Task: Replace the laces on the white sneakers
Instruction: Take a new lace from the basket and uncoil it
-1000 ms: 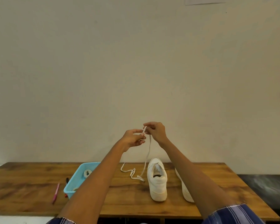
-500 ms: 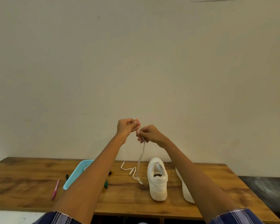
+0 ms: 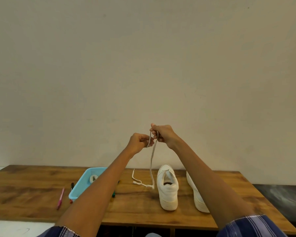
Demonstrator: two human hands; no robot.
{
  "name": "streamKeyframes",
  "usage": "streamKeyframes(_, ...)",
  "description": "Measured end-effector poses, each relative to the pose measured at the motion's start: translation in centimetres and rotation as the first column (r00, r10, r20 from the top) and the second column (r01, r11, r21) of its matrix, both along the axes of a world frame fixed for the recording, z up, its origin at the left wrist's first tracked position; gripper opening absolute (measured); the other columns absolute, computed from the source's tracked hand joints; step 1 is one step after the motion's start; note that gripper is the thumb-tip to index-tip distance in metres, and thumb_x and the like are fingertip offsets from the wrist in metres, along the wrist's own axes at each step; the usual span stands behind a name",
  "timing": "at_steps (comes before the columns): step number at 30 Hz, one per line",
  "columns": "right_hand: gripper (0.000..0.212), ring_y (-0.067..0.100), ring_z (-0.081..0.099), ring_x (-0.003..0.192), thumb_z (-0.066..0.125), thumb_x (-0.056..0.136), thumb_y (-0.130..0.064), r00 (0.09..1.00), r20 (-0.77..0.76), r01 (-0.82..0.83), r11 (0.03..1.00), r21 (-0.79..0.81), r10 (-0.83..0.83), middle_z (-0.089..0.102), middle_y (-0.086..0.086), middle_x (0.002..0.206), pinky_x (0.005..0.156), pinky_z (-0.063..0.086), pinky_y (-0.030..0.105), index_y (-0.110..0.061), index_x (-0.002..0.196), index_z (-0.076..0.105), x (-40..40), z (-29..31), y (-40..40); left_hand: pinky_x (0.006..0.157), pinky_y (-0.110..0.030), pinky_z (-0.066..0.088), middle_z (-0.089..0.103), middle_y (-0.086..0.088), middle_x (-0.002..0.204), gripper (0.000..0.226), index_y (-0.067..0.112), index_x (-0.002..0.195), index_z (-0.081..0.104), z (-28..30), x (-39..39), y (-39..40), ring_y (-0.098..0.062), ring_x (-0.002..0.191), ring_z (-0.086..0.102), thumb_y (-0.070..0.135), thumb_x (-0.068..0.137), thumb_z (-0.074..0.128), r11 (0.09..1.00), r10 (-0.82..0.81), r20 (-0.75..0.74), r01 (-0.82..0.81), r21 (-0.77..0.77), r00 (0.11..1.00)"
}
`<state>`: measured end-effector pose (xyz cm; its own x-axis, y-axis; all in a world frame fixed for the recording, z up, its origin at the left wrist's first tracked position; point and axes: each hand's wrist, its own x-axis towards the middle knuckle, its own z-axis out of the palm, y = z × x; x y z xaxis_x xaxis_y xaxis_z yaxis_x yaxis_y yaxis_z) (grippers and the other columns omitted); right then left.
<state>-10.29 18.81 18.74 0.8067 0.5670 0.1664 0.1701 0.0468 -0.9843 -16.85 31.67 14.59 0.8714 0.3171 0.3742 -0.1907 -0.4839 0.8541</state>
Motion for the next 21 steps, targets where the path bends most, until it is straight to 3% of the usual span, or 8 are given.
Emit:
streamKeyframes(3,0.024,0.008,0.051,0.047,0.059,0.093,-0.024,0.997,-0.033,0.065,0.998,-0.007,-0.065,0.059,-0.002,0.064,0.043,0.033,0.017,-0.008,0.077,0.065,0.1,-0.1,0.0,0.075,-0.018,0.056,0.069,-0.022,0.099,0.02,-0.007,0.105,0.066,-0.3,0.1,-0.3,-0.011,0.076,0.07,-0.007,0.089,0.055,0.997,-0.037,-0.008,0.036,-0.065,0.999)
streamKeyframes(6,0.022,0.009,0.05,0.05,0.06,0.092,-0.024,0.993,-0.053,0.102,0.995,-0.006,-0.102,0.061,-0.001,0.067,0.043,0.033,0.017,-0.007,0.078,0.065,0.4,-0.3,-0.1,0.072,-0.017,0.056,0.069,-0.022,0.098,0.019,-0.008,0.104,0.066,-0.1,0.1,-0.7,-0.007,0.07,0.07,-0.007,0.09,0.053,0.995,-0.062,-0.023,0.06,-0.073,0.998)
streamKeyframes(14,0.024,0.008,0.046,0.048,0.061,0.091,-0.025,0.995,0.047,0.093,0.995,-0.042,-0.091,0.061,-0.001,0.065,0.043,0.034,0.015,-0.008,0.075,0.066,0.3,-0.6,-0.1,0.065,-0.016,0.056,0.065,-0.027,0.103,0.023,-0.012,0.11,0.061,-0.2,0.2,-0.9,-0.015,0.071,0.066,-0.01,0.091,0.048,0.998,-0.022,-0.095,0.016,-0.061,0.995)
streamKeyframes(21,0.024,0.009,0.044,0.046,0.062,0.091,-0.021,0.988,0.004,0.152,0.988,-0.022,-0.152,0.059,-0.001,0.063,0.041,0.033,0.016,-0.006,0.071,0.064,0.8,-1.0,0.1,0.065,-0.016,0.055,0.067,-0.011,0.08,0.021,-0.009,0.106,0.064,0.6,-0.1,-1.8,-0.007,0.061,0.069,-0.005,0.093,0.049,0.988,-0.094,-0.09,0.082,-0.131,0.991)
